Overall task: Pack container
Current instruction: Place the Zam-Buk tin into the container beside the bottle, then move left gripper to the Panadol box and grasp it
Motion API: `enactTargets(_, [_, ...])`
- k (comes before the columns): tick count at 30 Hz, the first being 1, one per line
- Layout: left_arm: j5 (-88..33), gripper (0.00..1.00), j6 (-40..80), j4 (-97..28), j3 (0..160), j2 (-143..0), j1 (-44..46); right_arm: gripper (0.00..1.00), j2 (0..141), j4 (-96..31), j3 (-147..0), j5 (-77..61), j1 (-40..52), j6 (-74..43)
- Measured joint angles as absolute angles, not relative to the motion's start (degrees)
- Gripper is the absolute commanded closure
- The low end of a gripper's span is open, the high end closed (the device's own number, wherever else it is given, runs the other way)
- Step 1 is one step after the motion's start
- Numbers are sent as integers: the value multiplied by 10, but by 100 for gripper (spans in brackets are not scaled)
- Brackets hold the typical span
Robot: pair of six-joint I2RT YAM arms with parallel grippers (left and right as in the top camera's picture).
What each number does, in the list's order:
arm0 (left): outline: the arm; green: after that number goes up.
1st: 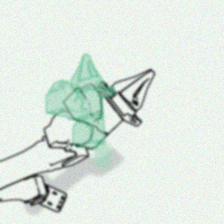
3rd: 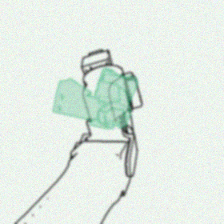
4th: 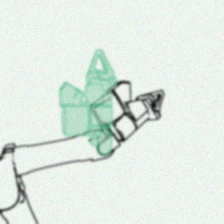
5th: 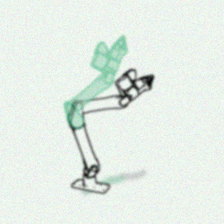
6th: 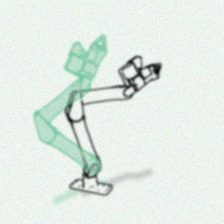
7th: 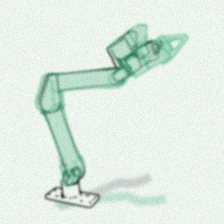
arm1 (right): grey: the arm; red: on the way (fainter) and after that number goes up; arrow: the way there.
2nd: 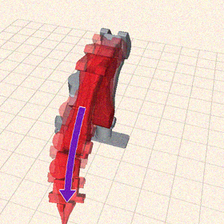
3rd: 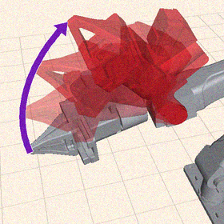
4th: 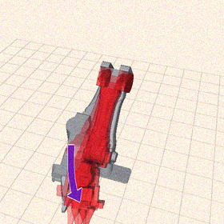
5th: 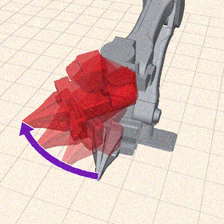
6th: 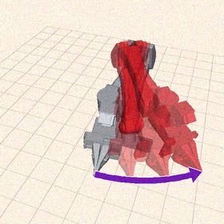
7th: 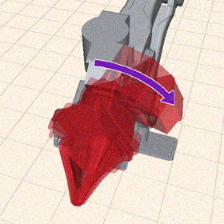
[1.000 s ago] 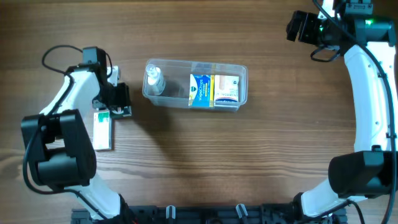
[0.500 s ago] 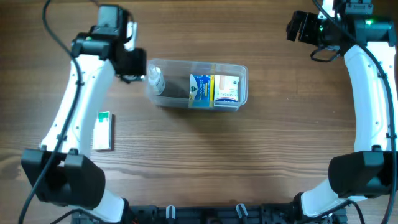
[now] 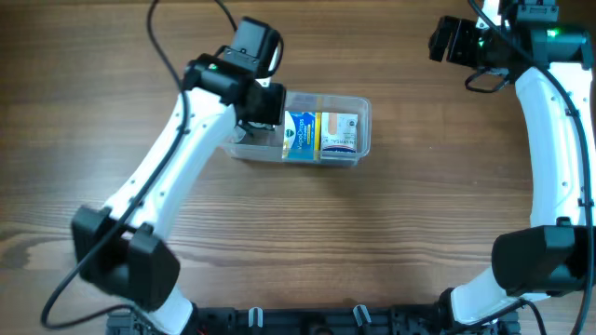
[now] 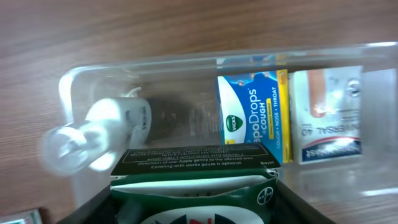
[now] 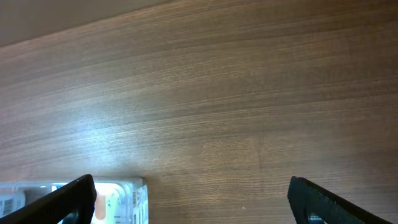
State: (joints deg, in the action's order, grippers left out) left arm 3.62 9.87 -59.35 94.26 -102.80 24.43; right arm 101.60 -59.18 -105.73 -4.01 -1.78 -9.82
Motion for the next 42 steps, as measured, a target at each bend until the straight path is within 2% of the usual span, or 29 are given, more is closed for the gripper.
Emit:
enactTargets(16, [56,42,102,-563,943,-1162,254,0,1016,-592,-1057,-40,-18,-98])
enactTargets(21, [64,34,89,-562,943,-1167,253,0,1016,-592,-1057,-40,-18,-98])
enactTargets(25, [67,14,74,-561,943,-1167,249,0,1016,-592,-1057,-40,-18,-98])
enactTargets(27, [68,9,68,-561,943,-1167,246,0,1016,-592,-1057,-40,-18,-98])
enactTargets(31, [70,15,67,-561,943,-1167,243,0,1016,-592,-1057,-40,-18,-98])
enactTargets(38, [45,17,68,-566,950,-1160,249,0,1016,-592,-1057,-40,-18,-98])
enactTargets(42, [35,17,90,-595,958,-1099,252,0,1016,-592,-1057,-40,-18,-98])
